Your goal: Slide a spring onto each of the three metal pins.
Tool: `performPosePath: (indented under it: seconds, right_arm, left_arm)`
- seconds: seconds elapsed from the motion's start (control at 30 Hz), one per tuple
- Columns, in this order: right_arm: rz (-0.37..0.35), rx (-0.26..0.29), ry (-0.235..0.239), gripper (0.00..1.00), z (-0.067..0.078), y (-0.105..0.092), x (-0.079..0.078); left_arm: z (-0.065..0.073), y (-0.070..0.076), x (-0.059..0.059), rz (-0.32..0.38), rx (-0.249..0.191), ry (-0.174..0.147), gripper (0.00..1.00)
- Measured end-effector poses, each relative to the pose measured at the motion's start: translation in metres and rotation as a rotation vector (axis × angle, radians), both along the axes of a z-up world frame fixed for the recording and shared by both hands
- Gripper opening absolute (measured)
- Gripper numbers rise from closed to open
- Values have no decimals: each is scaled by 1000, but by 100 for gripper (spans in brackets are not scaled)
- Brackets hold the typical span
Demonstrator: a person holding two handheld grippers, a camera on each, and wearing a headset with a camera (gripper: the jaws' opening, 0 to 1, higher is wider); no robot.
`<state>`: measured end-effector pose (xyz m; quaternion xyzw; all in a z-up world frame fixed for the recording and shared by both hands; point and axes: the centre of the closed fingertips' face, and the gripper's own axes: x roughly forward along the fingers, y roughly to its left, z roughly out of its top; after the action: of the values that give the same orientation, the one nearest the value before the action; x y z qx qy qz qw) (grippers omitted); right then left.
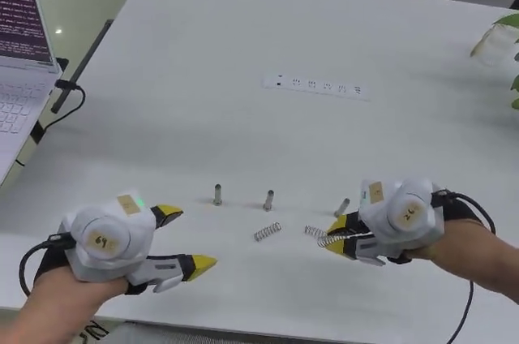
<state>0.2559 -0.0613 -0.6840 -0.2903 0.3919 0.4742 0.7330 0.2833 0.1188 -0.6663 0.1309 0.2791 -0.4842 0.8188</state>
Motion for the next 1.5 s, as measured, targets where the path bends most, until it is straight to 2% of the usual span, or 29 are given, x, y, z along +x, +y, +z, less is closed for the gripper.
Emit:
performPosePath:
  seconds: [0.33,0.47,0.83,1.3,1.5]
  right_arm:
    - [25,-5,-6,9,4,17,20]
    - [40,-5,-3,9,2,24,27]
    - [85,-17,17,9,-5,46,41]
    - [80,12,33,9,-11,78,63]
    - [73,13,28,9,-13,92,79]
  left_arm:
    - [2,17,4,52,-4,-5,59]
    - [1,21,2,65,-7,4,61]
    - [1,23,2,84,-27,10,62]
    - [-3,25,2,88,-36,17,61]
    - [-3,30,3,95,-39,18,61]
